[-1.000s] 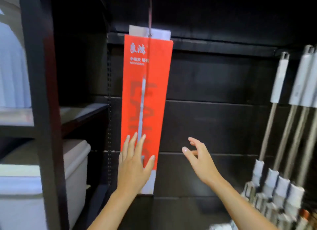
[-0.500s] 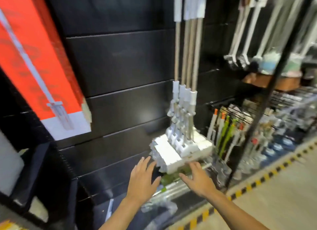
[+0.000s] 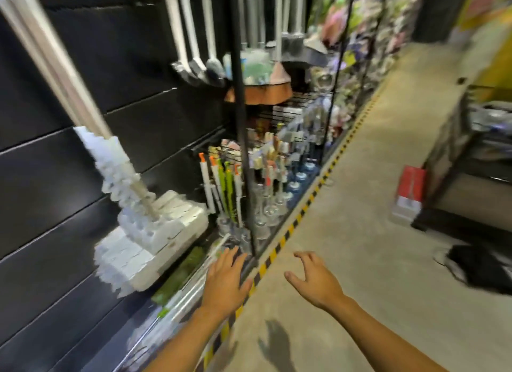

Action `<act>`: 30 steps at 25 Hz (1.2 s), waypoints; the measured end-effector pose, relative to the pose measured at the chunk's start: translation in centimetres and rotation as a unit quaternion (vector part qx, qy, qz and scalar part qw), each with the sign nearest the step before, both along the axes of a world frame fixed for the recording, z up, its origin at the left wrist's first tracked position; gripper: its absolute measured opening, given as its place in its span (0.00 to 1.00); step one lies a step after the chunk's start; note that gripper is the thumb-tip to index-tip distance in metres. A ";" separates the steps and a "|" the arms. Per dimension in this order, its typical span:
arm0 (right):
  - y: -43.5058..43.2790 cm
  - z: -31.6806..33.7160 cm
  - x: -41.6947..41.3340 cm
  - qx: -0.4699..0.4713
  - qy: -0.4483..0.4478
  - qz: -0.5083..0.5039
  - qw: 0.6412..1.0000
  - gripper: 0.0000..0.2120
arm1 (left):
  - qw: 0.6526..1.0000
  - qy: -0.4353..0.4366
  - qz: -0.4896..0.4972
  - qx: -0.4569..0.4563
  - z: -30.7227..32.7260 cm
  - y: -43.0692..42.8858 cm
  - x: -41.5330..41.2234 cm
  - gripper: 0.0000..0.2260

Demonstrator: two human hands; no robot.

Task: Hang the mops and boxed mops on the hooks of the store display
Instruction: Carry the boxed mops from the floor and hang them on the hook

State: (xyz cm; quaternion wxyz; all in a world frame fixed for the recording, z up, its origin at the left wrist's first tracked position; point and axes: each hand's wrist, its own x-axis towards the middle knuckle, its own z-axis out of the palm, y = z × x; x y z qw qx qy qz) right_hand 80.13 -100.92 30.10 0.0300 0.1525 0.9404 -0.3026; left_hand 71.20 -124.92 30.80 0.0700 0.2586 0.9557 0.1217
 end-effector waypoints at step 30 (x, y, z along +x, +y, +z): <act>75.4 -1.8 -14.1 -0.028 -0.029 -0.362 0.931 0.33 | 0.938 -0.050 -0.343 -0.009 -5.5 85.5 -26.8 0.29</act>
